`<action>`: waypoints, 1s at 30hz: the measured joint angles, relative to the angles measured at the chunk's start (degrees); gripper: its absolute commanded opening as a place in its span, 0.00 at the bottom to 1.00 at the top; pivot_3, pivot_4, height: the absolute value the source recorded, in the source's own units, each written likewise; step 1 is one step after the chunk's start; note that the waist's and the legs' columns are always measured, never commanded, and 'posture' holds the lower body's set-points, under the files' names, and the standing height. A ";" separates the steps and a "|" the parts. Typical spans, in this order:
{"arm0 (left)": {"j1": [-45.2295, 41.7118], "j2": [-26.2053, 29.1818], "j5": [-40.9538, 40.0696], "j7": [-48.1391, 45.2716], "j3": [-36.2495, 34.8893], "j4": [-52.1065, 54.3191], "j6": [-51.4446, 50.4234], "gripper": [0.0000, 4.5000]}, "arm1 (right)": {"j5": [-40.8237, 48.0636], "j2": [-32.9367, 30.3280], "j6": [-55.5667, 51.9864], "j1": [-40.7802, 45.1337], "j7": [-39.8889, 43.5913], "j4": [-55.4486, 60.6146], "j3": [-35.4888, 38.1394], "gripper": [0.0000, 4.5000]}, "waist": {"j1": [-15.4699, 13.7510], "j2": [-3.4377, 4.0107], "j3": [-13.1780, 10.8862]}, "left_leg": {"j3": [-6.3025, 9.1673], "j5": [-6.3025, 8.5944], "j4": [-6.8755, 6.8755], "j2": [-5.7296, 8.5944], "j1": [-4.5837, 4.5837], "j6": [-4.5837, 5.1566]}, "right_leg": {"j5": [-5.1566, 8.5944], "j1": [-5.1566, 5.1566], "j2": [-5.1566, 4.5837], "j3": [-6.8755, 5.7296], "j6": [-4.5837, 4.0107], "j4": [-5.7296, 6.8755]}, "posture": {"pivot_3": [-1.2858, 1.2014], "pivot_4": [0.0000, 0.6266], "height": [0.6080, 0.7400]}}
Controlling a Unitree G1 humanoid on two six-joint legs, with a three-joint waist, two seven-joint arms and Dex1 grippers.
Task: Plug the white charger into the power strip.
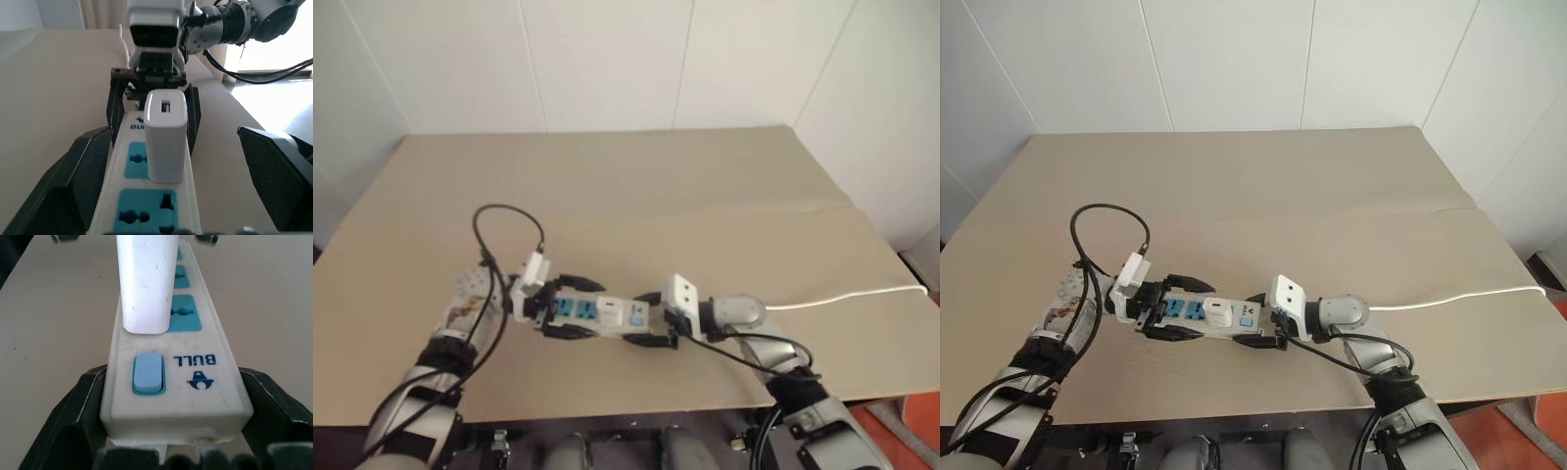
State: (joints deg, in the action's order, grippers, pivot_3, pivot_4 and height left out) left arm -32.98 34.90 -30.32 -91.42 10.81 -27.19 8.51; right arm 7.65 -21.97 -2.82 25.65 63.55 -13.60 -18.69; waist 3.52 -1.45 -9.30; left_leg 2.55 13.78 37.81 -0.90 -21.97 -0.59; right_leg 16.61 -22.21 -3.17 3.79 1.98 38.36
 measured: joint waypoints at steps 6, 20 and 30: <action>2.75 5.54 -1.41 5.47 -9.37 11.77 -6.44 1.00 | 0.42 -1.22 0.19 -0.47 1.28 0.87 0.42 0.99 | -0.24 0.03 -0.03 | 0.04 0.00 -0.01 0.04 -0.15 0.00 | 0.00 -0.02 -0.10 -0.05 0.00 -0.24 | 0.52 0.24 1.00; 38.84 22.78 -5.74 11.20 -34.53 42.58 -21.62 1.00 | 12.97 -27.23 -1.92 -13.13 11.40 22.60 17.82 0.99 | -1.58 0.12 -0.75 | 0.04 0.01 -0.07 -0.08 -0.29 0.00 | 0.01 -0.06 -0.25 -0.14 0.00 -0.39 | 0.52 0.24 1.00; 44.54 22.00 -10.70 12.85 -44.53 47.38 -28.49 1.00 | 16.25 -32.07 -6.48 -19.94 11.51 27.01 23.02 0.99 | -1.54 0.11 -0.83 | -0.01 0.01 -0.07 -0.03 -0.32 -0.01 | 0.01 -0.06 -0.26 -0.14 0.00 -0.41 | 0.52 0.24 1.00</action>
State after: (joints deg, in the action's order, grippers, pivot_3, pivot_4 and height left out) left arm 11.56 56.90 -41.02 -78.57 -33.73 20.19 -19.98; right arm 23.90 -54.05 -9.30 5.71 75.06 13.41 4.33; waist 1.98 -1.34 -10.13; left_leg 2.54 13.79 37.74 -0.94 -22.30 -0.60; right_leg 16.62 -22.26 -3.43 3.65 1.98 37.95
